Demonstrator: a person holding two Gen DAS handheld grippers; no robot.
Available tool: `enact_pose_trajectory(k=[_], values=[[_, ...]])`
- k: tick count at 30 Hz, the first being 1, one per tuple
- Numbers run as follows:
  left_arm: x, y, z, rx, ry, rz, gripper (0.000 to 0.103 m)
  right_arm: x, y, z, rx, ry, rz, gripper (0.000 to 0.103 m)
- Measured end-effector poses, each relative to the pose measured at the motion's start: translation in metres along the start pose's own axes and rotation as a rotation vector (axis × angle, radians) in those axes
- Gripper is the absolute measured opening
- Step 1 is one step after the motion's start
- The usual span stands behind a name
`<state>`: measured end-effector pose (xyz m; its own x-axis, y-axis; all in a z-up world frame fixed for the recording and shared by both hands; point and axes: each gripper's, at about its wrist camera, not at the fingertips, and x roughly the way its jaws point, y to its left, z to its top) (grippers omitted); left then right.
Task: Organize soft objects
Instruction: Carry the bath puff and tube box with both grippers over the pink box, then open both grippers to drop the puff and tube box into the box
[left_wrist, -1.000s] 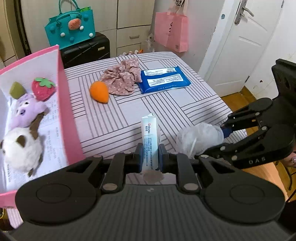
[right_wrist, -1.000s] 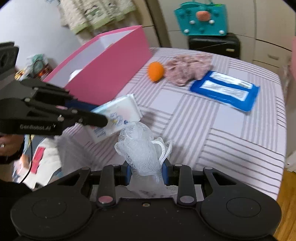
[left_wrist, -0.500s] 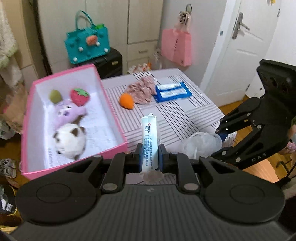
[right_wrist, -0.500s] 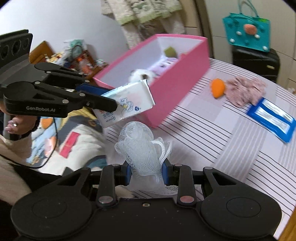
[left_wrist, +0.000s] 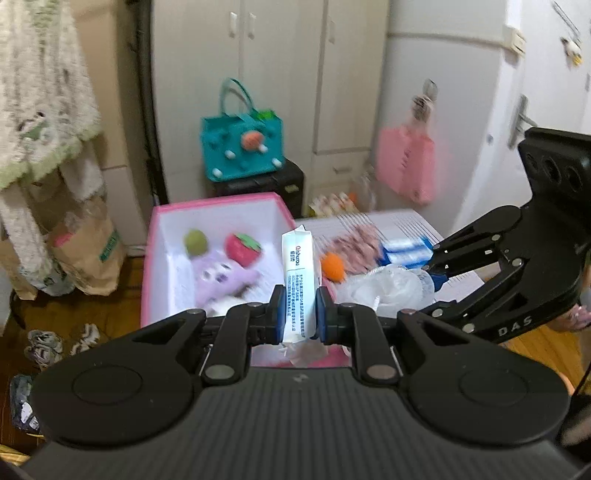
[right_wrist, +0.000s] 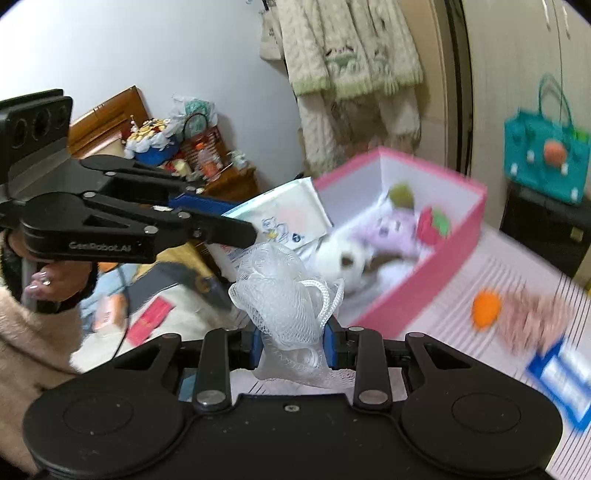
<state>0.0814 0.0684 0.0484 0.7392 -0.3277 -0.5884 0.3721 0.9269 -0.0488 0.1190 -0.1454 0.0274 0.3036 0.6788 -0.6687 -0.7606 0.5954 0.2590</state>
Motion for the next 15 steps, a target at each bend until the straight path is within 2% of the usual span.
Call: enact_pose_trajectory(k=[6,9,11,15], values=[[0.027,0.024,0.010,0.032,-0.043,0.142,0.016,0.038,-0.004,0.043,-0.142,-0.039,-0.132,0.037],[0.047,0.035,0.013,0.046,-0.032,0.184,0.016,0.067,-0.018,0.060,-0.173,-0.001,-0.184,0.037],[0.062,0.045,0.014,0.042,-0.012,0.186,0.016,0.086,-0.026,0.068,-0.180,0.033,-0.209,0.037],[0.091,0.058,0.016,0.053,0.033,0.206,0.016,0.125,-0.037,0.076,-0.257,0.117,-0.315,0.037]])
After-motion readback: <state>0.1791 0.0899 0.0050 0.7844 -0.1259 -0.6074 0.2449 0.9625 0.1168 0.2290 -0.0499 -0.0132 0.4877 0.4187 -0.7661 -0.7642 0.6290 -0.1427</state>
